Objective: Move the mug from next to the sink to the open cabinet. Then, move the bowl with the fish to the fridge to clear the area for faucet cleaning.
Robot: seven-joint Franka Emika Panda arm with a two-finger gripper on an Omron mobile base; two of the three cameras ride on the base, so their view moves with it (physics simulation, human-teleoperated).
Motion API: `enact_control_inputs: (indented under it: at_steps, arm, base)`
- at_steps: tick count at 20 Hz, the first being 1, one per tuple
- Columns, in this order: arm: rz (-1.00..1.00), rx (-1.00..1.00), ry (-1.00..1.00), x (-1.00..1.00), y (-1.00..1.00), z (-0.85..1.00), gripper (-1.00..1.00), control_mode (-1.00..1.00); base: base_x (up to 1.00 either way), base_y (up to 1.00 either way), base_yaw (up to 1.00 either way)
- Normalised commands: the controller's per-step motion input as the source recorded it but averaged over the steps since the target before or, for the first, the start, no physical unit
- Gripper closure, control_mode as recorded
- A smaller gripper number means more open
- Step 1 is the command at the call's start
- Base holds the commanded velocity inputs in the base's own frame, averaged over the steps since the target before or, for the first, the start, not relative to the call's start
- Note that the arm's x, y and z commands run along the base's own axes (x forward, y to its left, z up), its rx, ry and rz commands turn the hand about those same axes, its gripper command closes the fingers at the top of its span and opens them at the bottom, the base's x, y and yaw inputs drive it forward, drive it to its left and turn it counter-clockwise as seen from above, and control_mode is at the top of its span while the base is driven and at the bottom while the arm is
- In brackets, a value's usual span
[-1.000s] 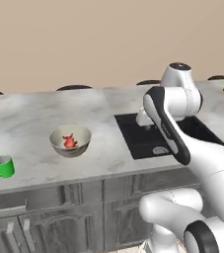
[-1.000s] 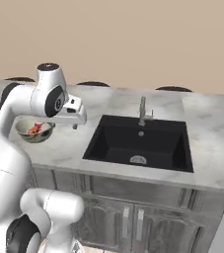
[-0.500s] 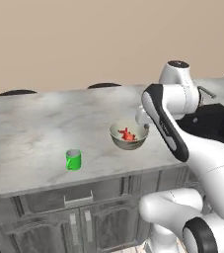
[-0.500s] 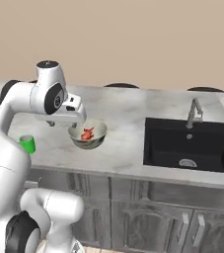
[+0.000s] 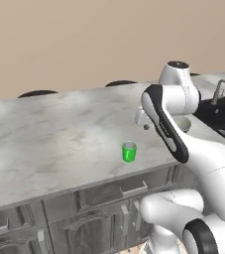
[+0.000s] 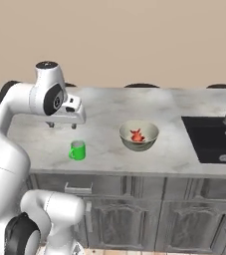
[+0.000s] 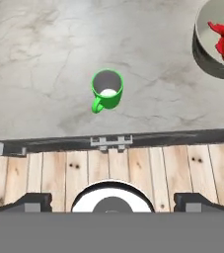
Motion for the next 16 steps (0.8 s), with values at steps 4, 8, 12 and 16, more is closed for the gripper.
enact_control_inputs:
  at_steps: [4, 8, 12, 16]
  arm:
    - [0.0, 0.0, 0.0, 0.0, 0.0, 0.0, -1.0, 1.0]
    - [0.0, 0.0, 0.0, 0.0, 0.0, 0.0, -1.0, 1.0]
    - [-0.04, -0.03, -0.02, 0.0, -0.04, -0.1, -1.0, -1.0]
    - [-0.24, -0.05, -0.06, 0.11, -0.51, -0.44, -1.0, -1.0]
  base:
    - [-0.14, 1.0, -0.34]
    - [-0.03, 0.47, -0.21]
    - [0.0, -0.04, -0.04]
    - [0.0, 0.0, 0.0]
